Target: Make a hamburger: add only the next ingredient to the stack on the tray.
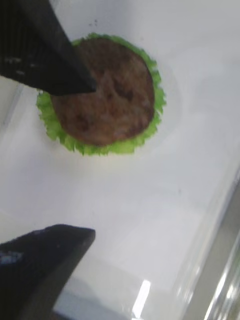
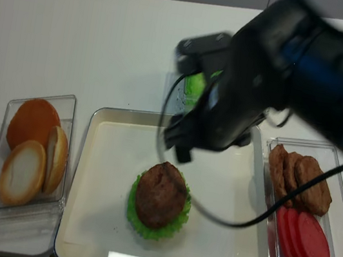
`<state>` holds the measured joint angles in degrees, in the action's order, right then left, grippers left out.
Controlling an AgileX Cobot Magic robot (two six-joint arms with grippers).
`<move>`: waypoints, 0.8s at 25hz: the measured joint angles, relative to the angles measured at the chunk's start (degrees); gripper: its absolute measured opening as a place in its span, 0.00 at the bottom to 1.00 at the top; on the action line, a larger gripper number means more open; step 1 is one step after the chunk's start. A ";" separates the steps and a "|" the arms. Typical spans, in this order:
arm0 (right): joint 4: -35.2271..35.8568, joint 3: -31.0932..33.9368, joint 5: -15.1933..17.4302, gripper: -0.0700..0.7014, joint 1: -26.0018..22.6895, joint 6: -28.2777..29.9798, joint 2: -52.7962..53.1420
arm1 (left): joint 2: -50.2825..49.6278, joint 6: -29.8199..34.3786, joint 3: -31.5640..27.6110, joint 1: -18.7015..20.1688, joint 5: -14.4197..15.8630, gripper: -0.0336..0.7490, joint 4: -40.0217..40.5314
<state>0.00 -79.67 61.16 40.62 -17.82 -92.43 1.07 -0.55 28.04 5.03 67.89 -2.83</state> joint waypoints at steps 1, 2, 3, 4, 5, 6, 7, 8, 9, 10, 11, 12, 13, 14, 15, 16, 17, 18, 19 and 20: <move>1.03 0.00 0.46 0.88 -2.64 0.52 0.92 | 0.00 0.00 0.00 0.00 0.00 0.56 0.00; 1.52 0.00 0.98 0.87 -5.19 1.22 1.80 | 0.00 0.00 0.00 0.00 0.00 0.56 0.00; 1.82 0.00 1.56 0.86 -7.23 2.18 2.47 | 0.00 0.00 0.00 0.00 0.00 0.56 0.00; 2.22 0.00 1.99 0.85 -9.57 3.03 3.20 | 0.00 0.00 0.00 0.00 0.00 0.56 0.00; 2.81 0.23 2.29 0.84 -11.83 4.06 4.02 | 0.00 0.00 0.00 0.00 0.00 0.56 0.00; 3.41 0.82 2.51 0.83 -13.65 4.93 5.00 | 0.00 0.00 0.00 0.00 0.00 0.56 0.00; 4.16 2.08 2.52 0.82 -16.20 5.56 6.09 | 0.00 0.00 0.00 0.00 0.00 0.56 0.00; 4.88 3.20 2.52 0.82 -18.34 6.05 7.27 | 0.00 0.00 0.00 0.00 0.00 0.56 0.00; 5.73 4.72 2.61 0.82 -20.07 6.49 8.32 | 0.00 0.00 0.00 0.00 0.00 0.56 0.00; 6.42 6.15 2.51 0.82 -21.75 6.92 9.53 | 0.00 0.00 0.00 0.00 0.00 0.56 0.00; 7.26 8.28 2.50 0.82 -23.99 7.58 11.50 | 0.00 0.00 0.00 0.00 0.00 0.56 0.00; 7.81 9.73 2.41 0.82 -25.42 8.00 13.05 | 0.00 0.00 0.00 0.00 0.00 0.56 0.00; 8.16 11.14 2.28 0.82 -26.84 8.47 15.20 | 0.00 0.00 0.00 0.00 0.00 0.56 0.00; 8.45 12.76 2.18 0.82 -27.97 8.88 17.58 | 0.00 0.00 0.00 0.00 0.00 0.56 0.00; 8.56 14.48 2.18 0.82 -28.83 9.09 20.10 | 0.00 0.00 0.00 0.00 0.00 0.56 0.00; 8.68 15.68 2.18 0.82 -29.37 9.25 22.36 | 0.00 0.00 0.00 0.00 0.00 0.56 0.00; 8.68 16.91 2.08 0.82 -29.64 9.38 24.67 | 0.00 0.00 0.00 0.00 0.00 0.56 0.00; 8.57 18.34 2.19 0.82 -29.90 9.38 27.55 | 0.00 0.00 0.00 0.00 0.00 0.56 0.00; 8.50 19.75 2.28 0.82 -29.90 9.38 30.38 | 0.00 0.00 0.00 0.00 0.00 0.56 0.00; 8.43 20.94 2.28 0.82 -29.92 9.38 33.24 | 0.00 0.00 0.00 0.00 0.00 0.56 0.00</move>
<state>8.43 -58.74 63.44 10.71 -8.44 -59.19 1.07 -0.55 28.04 5.03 67.89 -2.83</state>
